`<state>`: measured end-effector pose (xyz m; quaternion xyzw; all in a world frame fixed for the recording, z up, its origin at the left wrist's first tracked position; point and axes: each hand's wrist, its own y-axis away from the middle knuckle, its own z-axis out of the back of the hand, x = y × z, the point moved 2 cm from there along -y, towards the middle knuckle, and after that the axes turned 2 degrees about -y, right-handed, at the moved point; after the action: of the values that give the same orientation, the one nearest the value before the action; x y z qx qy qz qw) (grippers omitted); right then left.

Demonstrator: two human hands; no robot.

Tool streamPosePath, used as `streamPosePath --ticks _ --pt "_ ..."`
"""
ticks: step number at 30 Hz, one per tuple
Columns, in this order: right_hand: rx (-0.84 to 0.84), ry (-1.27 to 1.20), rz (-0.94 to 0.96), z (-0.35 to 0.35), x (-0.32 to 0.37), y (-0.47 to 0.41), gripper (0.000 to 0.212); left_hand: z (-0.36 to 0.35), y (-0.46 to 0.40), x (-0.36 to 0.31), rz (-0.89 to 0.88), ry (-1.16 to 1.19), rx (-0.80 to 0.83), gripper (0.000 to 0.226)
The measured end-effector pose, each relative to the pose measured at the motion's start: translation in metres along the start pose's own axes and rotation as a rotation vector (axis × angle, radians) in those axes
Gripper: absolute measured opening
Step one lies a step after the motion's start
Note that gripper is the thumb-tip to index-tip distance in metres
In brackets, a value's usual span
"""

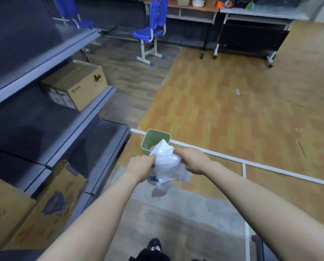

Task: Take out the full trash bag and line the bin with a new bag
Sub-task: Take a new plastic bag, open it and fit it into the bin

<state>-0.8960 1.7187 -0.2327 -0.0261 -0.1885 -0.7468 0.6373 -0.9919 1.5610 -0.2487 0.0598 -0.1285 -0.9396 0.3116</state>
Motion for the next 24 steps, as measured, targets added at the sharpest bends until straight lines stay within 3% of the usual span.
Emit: streamPosePath --ticks 5,17,24 --pt "-0.024 0.033 -0.016 0.032 -0.04 -0.058 0.033 0.024 -0.075 0.014 -0.013 -0.056 0.011 0.015" --pt "0.141 0.022 -0.009 0.093 -0.199 -0.195 0.064 0.042 -0.249 0.009 0.168 0.044 0.088 0.016" --pt "0.243 0.003 0.021 0.112 -0.234 -0.283 0.084 0.036 -0.29 0.027 0.306 0.129 0.113 0.012"
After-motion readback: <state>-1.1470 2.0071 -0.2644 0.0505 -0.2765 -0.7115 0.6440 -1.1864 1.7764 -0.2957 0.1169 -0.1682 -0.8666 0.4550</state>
